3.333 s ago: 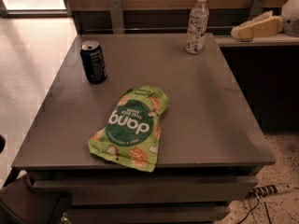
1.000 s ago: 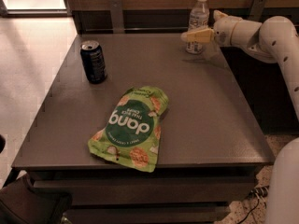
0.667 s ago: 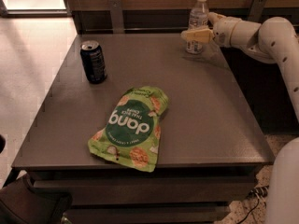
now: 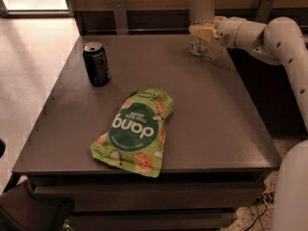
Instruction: Move blue plastic bottle near green rice chip bag
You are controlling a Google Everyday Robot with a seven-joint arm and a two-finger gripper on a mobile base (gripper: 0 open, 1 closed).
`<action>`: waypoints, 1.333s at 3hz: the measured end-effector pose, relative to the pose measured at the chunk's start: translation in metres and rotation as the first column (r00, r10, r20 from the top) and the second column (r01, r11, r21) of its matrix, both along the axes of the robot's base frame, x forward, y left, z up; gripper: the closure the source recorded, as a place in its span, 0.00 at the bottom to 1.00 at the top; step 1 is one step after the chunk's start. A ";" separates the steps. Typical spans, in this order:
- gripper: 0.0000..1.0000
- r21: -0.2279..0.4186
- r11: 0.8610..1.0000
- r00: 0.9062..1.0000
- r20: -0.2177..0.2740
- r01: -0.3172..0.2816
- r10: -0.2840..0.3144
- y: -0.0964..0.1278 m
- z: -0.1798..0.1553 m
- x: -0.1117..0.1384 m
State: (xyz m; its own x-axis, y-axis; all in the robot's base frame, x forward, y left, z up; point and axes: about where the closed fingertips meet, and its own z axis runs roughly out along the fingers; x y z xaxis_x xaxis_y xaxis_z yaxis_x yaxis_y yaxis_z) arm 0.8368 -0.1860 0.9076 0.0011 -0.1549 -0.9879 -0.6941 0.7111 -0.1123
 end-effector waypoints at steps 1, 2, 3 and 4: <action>0.88 0.001 1.000 1.000 -0.001 -0.005 0.005 0.004 -0.001 0.001; 1.00 0.001 1.000 1.000 -0.003 -0.009 0.009 0.007 -0.002 0.001; 1.00 0.001 1.000 1.000 -0.003 -0.009 0.009 0.007 -0.002 0.001; 1.00 0.003 1.000 1.000 -0.002 -0.021 0.021 0.004 0.015 -0.013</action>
Offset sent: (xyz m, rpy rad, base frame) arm 0.0006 0.0033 -0.0009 0.0007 0.0013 0.0042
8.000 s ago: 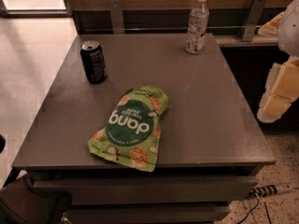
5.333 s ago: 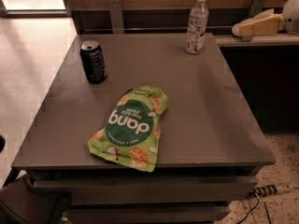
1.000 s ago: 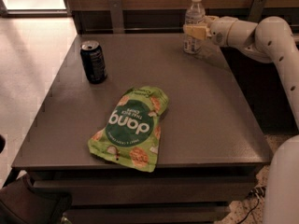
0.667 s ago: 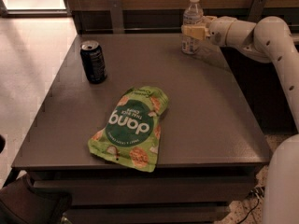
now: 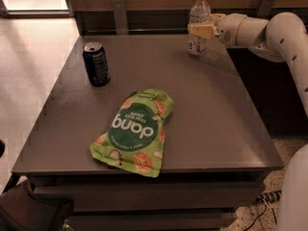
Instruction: Move blue plastic bottle near green rice chip bag
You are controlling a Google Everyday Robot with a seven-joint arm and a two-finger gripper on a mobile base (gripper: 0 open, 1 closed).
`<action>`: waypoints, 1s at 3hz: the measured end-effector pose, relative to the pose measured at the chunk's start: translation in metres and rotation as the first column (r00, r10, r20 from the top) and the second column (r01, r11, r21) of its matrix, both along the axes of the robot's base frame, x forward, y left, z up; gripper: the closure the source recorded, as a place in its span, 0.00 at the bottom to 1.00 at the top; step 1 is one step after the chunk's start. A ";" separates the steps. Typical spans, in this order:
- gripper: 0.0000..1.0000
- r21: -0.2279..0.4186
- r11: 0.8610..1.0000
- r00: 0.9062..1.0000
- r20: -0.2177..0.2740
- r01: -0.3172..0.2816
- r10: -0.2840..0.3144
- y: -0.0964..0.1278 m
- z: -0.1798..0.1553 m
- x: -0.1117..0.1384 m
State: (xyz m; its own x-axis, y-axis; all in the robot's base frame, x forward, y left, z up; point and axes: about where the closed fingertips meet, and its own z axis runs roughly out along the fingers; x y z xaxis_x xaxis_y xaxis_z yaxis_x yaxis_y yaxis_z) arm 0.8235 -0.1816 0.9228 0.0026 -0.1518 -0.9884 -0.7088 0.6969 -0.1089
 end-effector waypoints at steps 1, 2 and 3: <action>1.00 0.012 1.000 1.000 0.017 -0.019 0.018 -0.007 0.029 -0.034; 1.00 0.028 0.999 1.000 0.018 -0.019 0.018 -0.018 0.054 -0.075; 1.00 0.007 1.000 1.000 -0.005 -0.020 0.020 -0.018 0.075 -0.126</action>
Offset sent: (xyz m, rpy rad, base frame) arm -0.1406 -0.0387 0.0818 0.0430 -0.0059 0.0071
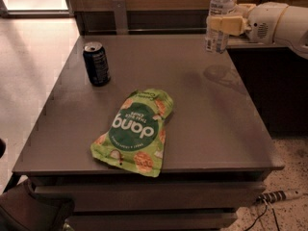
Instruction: Move blue plastic bottle near green rice chip bag
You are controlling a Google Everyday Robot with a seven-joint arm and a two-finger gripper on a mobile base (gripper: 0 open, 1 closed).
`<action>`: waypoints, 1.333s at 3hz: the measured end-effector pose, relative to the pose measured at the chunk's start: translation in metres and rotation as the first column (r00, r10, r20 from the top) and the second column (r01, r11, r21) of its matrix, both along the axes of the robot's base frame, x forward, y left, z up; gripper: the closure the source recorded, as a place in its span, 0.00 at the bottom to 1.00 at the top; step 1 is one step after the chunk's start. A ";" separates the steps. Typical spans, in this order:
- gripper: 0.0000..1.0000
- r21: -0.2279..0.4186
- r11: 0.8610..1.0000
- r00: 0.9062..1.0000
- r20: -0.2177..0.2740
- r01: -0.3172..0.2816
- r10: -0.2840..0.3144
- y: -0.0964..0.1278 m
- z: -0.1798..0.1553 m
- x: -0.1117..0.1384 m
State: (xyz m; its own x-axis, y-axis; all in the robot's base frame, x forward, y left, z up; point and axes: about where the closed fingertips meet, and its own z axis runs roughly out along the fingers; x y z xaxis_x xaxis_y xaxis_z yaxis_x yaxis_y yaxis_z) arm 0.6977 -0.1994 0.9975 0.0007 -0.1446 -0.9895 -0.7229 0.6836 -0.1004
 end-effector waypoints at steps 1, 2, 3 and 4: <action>1.00 -0.012 1.000 1.000 -0.013 0.012 -0.012 0.004 0.010 -0.046; 1.00 0.009 1.000 0.999 -0.043 0.026 -0.025 0.009 -0.012 -0.093; 1.00 0.002 0.999 0.998 -0.053 0.034 -0.033 0.013 -0.041 -0.131; 1.00 -0.016 0.999 0.998 -0.045 0.031 -0.032 0.019 -0.067 -0.163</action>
Offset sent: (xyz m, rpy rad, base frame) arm -0.1565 0.0103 -0.0463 0.0446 0.0757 -0.0469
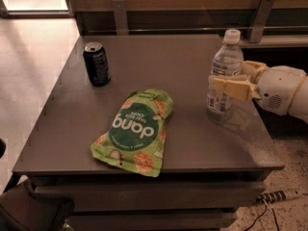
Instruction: Move blue plastic bottle near green rice chip bag
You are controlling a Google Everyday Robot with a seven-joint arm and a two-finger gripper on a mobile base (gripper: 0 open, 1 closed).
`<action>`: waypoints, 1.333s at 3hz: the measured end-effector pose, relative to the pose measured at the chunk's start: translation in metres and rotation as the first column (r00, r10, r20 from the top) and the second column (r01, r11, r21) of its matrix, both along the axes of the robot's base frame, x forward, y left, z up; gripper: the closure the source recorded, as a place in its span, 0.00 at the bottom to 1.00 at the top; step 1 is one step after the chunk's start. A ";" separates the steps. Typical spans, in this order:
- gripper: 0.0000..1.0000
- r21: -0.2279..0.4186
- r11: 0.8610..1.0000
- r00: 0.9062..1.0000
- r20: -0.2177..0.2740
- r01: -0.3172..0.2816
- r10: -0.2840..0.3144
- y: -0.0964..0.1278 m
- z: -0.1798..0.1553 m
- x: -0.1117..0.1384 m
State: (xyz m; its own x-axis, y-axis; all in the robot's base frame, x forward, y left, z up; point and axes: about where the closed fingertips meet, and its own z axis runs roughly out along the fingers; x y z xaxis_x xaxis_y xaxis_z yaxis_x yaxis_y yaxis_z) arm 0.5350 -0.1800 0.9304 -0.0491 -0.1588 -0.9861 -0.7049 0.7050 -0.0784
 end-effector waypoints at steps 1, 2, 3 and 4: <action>1.00 0.006 1.000 1.000 0.018 -0.005 0.004 0.010 -0.022 -0.025; 1.00 0.029 0.999 0.999 0.036 -0.017 0.016 0.023 -0.037 -0.044; 0.86 0.029 0.999 0.999 0.036 -0.017 0.016 0.023 -0.034 -0.044; 0.63 0.029 0.999 0.999 0.036 -0.017 0.016 0.023 -0.033 -0.044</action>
Offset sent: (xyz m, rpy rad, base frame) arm -0.0678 0.0344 -0.0566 0.0663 -0.0584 0.0255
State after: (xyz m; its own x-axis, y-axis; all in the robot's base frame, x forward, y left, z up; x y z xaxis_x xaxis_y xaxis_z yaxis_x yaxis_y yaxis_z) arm 0.4908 -0.1571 0.8970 -0.0112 -0.1300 -0.9915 -0.7137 0.6955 -0.0831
